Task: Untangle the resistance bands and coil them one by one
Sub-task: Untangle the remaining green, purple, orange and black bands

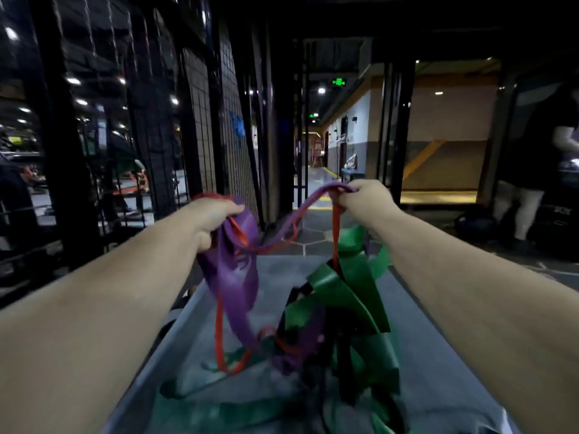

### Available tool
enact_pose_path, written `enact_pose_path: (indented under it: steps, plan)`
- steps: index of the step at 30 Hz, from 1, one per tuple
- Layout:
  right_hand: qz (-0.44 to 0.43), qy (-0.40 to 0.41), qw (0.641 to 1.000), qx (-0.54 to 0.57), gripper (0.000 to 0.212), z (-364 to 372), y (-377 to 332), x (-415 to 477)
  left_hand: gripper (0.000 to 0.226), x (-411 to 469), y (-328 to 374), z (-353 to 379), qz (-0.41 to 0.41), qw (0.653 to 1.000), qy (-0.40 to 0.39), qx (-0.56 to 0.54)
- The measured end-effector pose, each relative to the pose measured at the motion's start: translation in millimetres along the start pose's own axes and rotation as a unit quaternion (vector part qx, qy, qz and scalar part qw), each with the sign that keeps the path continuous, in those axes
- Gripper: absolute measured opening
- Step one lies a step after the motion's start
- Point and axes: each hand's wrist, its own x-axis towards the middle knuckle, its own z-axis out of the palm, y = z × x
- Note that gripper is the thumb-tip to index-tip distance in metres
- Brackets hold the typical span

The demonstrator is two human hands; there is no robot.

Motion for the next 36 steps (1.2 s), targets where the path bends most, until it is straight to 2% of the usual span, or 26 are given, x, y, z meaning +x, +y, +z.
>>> enact_pose_path:
  steps: [1,5,8,12,14,17,20,24,27,30,33,36]
  plan:
    - [0.01,0.002,1.0,0.011,0.027,2.3,4.0,-1.1,0.024,0.9,-16.6,1.4,-0.012,1.0,-0.009,-0.01]
    - [0.051,-0.114,0.991,-0.038,0.025,13.5,33.2,-19.2,0.026,0.8,-85.0,5.1,-0.059,0.997,-0.008,-0.042]
    - [0.083,-0.167,0.981,-0.045,0.027,23.0,63.4,-42.7,0.018,-1.5,-135.8,0.3,-0.086,0.996,0.007,-0.035]
    - [0.091,-0.201,0.974,-0.048,0.019,30.4,95.8,-77.8,0.016,-13.4,-192.0,-13.0,-0.092,0.995,0.042,-0.004]
    - [0.075,-0.214,0.971,-0.075,0.011,30.3,108.1,-98.4,0.016,-20.8,-213.0,-17.2,-0.101,0.994,0.033,0.041]
    - [0.065,-0.25,0.954,-0.155,0.021,29.4,126.5,-133.8,0.013,-35.7,-239.0,-20.3,-0.122,0.989,0.019,0.081]
    - [0.019,-0.227,0.951,-0.209,0.031,29.5,149.5,-169.0,0.028,-53.0,-261.8,-18.8,-0.13,0.981,0.027,0.14]
    - [-0.016,-0.194,0.957,-0.217,0.034,25.9,170.1,-217.2,0.019,-82.6,-277.4,-3.5,-0.087,0.973,0.042,0.211]
    - [-0.012,-0.15,0.968,-0.201,0.035,18.1,181.8,-248.0,0.018,-102.4,-278.5,9.6,-0.058,0.963,0.072,0.254]
    - [-0.005,-0.141,0.973,-0.184,0.04,12.3,196.1,-268.0,0.033,-117.2,-281.8,22.9,-0.06,0.942,0.125,0.306]
    - [0.012,-0.168,0.977,-0.133,0.044,-0.3,204.5,-275.3,0.051,-125.1,-289.9,34.2,-0.042,0.942,0.149,0.299]
    - [0.057,-0.226,0.972,-0.012,0.057,-15.6,199.2,-281.6,0.067,-125.3,-292.1,41.9,-0.011,0.937,0.197,0.289]
